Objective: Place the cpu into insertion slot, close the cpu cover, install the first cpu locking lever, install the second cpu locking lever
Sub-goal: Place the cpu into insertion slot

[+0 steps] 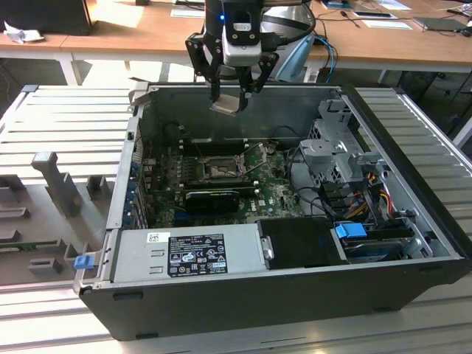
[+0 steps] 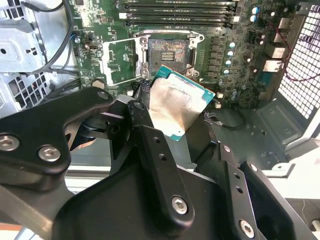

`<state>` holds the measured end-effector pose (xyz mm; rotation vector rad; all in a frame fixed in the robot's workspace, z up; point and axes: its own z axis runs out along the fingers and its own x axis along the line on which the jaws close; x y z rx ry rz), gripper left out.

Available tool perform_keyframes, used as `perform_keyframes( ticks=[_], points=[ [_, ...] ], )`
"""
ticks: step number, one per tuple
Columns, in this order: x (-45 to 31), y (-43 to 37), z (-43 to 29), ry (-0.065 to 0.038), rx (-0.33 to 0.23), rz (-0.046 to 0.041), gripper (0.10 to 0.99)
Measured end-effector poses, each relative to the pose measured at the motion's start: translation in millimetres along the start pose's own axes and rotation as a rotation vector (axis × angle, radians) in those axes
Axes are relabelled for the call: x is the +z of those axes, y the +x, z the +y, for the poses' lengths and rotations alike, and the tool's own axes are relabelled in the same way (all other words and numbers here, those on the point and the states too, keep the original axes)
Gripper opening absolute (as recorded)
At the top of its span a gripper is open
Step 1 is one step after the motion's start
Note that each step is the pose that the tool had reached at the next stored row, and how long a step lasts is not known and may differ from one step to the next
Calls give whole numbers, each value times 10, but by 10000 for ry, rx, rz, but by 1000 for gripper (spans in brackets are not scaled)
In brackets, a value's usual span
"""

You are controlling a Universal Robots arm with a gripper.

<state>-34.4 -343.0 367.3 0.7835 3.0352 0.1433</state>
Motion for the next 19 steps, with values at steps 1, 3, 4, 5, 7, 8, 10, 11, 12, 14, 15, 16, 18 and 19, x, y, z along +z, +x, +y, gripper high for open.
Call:
perform_keyframes(
  ticks=[1,3,4,5,7,8,10,11,12,14,15,16,18,19],
  points=[
    [0,0,0,0,51,-5,529],
    [0,0,0,-2,118,-11,529],
    [1,0,0,-5,236,-21,529],
    [1,0,0,-6,292,-26,529],
    [2,0,0,-11,548,-49,529],
    [3,0,0,-14,685,-61,529],
    [3,0,0,-19,978,-88,529],
    [4,0,0,-21,1097,-99,529],
    [4,0,0,-25,1239,-111,529],
    [10,0,0,-32,1474,-132,529],
    [20,0,-1,-18,1496,-141,529],
    [35,-1,-3,-15,1499,-144,529],
    [50,-1,-4,-14,1499,-144,529],
    [56,-1,-5,-15,1504,-145,529]
  ],
)
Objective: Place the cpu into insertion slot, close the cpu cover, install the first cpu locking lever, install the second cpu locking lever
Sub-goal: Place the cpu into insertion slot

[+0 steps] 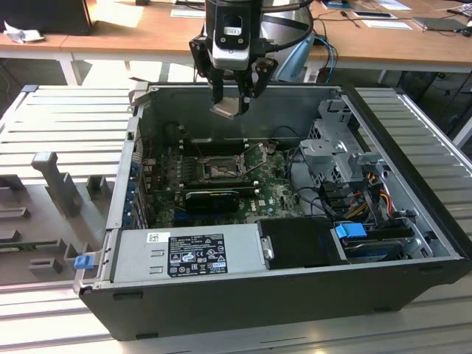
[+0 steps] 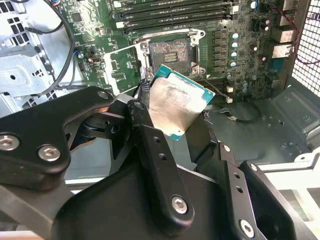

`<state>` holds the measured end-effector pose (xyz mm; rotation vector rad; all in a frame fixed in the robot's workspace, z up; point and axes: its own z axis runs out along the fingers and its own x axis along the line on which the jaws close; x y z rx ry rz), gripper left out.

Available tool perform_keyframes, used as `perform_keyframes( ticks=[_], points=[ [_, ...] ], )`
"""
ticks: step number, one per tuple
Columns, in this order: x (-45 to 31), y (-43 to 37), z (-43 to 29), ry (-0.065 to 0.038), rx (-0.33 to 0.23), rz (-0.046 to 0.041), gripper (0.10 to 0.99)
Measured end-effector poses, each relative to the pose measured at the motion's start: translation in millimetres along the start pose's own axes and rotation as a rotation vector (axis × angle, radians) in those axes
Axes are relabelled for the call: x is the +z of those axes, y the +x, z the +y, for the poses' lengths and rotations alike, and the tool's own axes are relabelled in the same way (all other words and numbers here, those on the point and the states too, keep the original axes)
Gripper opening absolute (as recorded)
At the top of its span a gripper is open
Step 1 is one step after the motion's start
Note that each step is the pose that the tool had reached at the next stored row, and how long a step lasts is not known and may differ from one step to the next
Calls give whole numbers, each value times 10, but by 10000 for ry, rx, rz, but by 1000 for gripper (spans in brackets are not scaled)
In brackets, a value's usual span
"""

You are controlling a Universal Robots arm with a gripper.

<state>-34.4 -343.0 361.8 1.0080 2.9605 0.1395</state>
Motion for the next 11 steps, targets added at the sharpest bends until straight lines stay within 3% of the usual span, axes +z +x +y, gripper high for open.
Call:
perform_keyframes(
  ticks=[11],
  points=[
    [15,0,-1,-1,997,-100,529]
  ],
)
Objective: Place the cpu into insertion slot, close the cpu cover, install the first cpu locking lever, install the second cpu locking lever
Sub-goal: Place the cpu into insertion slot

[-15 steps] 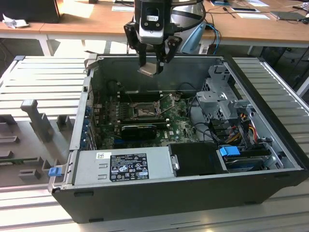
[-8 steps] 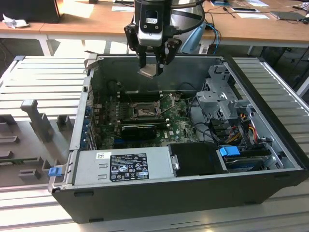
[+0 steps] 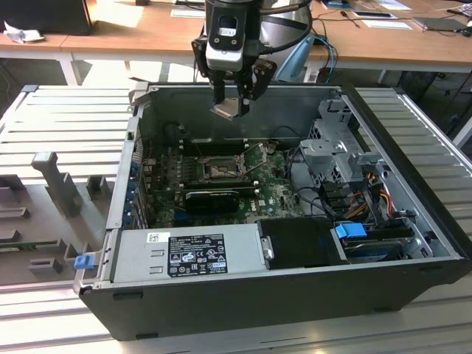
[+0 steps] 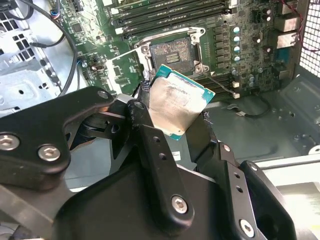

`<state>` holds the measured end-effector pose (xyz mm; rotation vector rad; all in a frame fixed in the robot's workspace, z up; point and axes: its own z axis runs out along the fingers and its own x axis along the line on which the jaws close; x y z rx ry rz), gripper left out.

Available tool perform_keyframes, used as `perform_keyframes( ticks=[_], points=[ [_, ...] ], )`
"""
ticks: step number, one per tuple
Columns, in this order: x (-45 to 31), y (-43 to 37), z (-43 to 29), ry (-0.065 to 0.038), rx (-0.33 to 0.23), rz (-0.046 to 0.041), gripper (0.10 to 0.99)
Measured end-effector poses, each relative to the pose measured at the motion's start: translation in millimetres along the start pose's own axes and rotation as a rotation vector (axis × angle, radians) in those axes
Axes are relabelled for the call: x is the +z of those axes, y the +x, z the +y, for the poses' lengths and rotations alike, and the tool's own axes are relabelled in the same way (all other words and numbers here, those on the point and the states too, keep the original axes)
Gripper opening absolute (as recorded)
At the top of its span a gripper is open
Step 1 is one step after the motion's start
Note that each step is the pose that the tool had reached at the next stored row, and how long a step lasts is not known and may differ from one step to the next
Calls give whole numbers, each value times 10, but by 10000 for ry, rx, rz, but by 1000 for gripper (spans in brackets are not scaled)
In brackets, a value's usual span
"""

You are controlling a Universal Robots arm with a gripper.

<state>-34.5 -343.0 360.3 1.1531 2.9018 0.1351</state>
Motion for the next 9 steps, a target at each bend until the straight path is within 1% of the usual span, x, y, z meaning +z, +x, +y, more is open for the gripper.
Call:
perform_keyframes(
  ticks=[3,9],
  points=[
    [7,0,-1,7,362,-45,529],
    [16,0,-1,11,841,-96,529]
  ],
)
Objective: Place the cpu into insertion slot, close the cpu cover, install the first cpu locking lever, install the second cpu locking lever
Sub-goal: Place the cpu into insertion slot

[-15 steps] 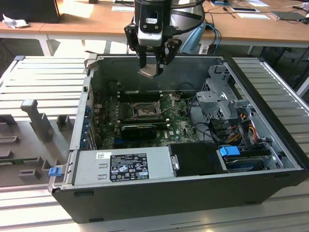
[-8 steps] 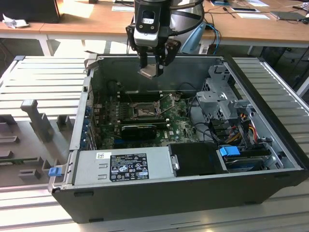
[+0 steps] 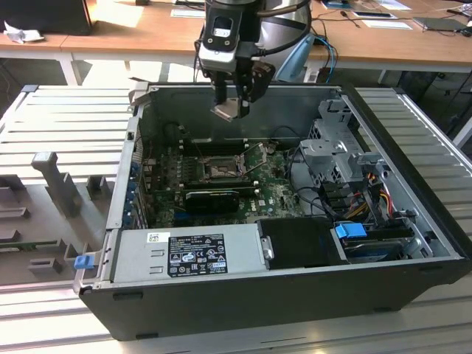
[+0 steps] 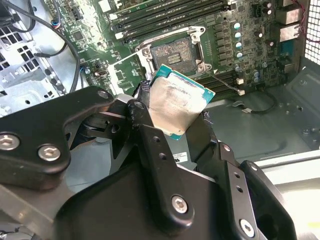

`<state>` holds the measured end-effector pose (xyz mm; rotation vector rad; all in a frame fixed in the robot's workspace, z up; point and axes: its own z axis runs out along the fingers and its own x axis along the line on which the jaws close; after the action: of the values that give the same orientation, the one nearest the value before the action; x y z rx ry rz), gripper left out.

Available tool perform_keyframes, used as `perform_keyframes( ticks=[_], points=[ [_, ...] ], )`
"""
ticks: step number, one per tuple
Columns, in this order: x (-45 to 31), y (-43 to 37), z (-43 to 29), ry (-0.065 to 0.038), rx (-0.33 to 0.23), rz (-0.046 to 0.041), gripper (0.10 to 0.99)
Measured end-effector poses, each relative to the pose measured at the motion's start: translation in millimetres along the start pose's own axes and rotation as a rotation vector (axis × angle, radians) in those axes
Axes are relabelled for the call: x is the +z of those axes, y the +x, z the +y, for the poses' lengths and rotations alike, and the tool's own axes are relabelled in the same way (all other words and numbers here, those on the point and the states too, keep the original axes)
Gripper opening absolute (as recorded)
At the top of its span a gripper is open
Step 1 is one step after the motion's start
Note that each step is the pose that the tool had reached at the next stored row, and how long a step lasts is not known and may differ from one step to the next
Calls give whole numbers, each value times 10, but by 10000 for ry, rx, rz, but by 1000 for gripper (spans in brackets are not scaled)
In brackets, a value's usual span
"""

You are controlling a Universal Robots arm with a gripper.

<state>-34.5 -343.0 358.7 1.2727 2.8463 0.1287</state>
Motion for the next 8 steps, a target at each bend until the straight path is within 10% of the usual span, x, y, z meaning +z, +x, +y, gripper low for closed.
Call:
perform_keyframes(
  ticks=[8],
  points=[
    [9,0,-1,-10,679,-57,529]
  ],
)
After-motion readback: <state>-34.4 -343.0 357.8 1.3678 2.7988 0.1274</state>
